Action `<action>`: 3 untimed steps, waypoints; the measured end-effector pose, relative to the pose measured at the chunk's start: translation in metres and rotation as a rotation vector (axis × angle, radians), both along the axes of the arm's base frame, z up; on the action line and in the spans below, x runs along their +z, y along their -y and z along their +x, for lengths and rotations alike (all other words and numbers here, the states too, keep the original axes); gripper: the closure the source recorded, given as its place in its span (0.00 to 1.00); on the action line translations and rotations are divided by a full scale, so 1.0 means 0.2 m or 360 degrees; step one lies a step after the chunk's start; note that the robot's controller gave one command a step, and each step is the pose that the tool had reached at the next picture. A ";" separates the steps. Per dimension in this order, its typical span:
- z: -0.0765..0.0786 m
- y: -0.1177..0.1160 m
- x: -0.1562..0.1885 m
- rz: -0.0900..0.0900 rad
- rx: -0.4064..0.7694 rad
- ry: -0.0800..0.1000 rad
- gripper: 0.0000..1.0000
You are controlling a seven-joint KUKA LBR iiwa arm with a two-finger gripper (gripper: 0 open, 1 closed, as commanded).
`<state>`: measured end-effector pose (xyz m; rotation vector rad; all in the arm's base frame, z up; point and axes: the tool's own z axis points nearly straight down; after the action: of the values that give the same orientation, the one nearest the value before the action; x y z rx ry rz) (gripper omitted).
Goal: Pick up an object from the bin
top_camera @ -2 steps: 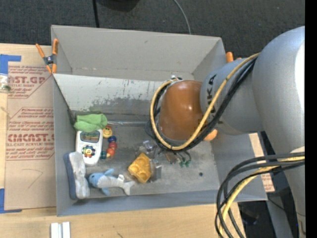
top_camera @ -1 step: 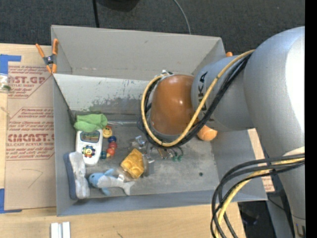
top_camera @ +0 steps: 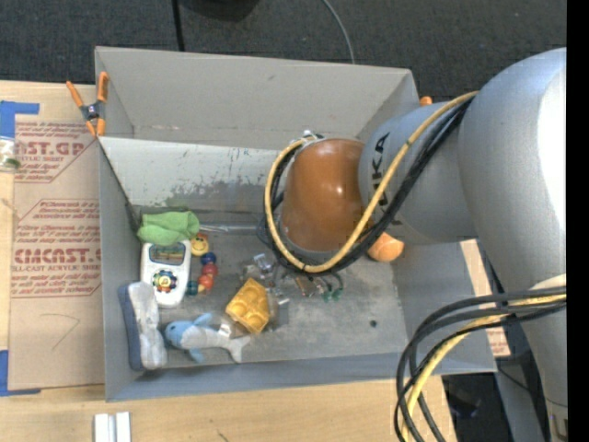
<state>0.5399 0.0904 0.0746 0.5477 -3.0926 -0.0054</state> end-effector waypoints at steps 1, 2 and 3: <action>0.02 0.21 0.05 0.0001 -0.0048 0.0006 1.00; 0.02 0.21 0.06 0.0002 -0.0048 0.0006 0.00; 0.02 0.21 0.06 0.0002 -0.0048 0.0007 0.00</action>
Offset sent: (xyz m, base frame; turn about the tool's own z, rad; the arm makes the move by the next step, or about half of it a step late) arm 0.0000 0.0000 0.0000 0.0000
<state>0.5433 0.0491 0.0856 0.5013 -3.1049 -0.0066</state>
